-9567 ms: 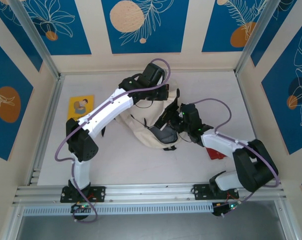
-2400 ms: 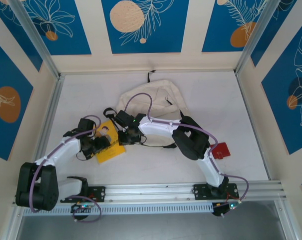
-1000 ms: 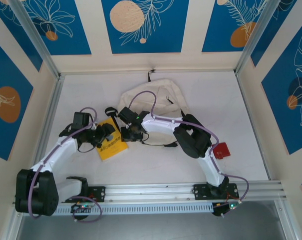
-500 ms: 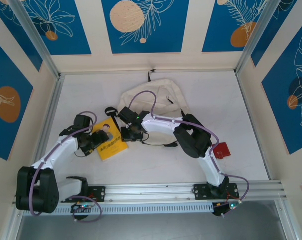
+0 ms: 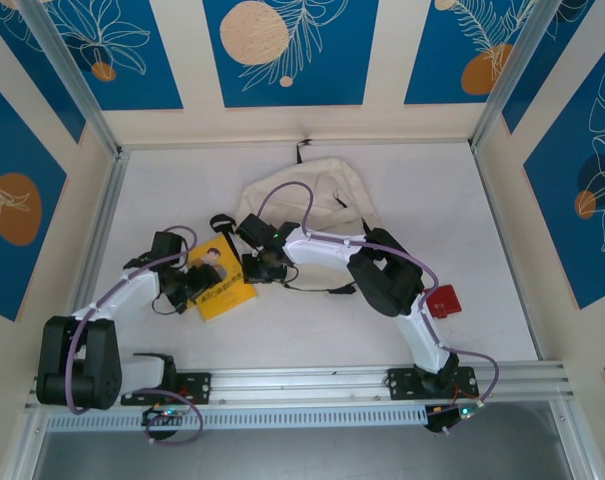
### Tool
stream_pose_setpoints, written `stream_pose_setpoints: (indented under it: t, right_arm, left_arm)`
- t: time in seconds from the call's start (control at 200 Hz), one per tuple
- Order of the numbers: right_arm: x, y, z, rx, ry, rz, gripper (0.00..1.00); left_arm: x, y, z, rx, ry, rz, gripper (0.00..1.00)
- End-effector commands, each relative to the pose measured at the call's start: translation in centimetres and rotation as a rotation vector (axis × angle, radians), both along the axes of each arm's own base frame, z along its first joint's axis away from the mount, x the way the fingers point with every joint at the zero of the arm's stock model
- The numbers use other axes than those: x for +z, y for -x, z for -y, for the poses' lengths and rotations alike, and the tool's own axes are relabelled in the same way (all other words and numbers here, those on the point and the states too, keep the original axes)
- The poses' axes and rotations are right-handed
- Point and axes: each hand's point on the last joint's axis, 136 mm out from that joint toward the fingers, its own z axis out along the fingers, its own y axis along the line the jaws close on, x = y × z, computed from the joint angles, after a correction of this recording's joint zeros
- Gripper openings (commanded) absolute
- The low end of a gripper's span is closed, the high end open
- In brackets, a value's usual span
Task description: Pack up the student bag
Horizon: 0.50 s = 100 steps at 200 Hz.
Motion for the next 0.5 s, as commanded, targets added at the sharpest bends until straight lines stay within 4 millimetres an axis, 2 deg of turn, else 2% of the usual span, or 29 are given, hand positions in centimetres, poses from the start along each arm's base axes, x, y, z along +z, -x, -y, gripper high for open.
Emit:
stream_pose_setpoints:
  t: [0.0,0.09,0.225,0.32,0.495]
  right_arm:
    - [-3.6,1.8,2.6,-0.012,0.135,-0.080,0.17]
    - [-3.7,1.8,2.6,-0.014,0.135,-0.083,0.17]
    - [-3.8,1.9,2.8,-0.024,0.152,-0.082,0.16]
    - [-3.9,2.0,2.7,-0.022,0.153,-0.082,0.16]
    - [-4.0,2.2,2.5,-0.018,0.153,-0.087,0.16]
  left_arm:
    - [3.2,-1.5,3.4,-0.062,0.215,0.129,0.76]
    - [5.6,-2.1,4.5,-0.060,0.309,0.201,0.73]
    - [7.8,-2.1,4.1,-0.046,0.297,0.241,0.61]
    - [8.0,-2.0,3.9,-0.041,0.289,0.232,0.57]
    - [6.4,-2.2,4.1,-0.031,0.298,0.185,0.49]
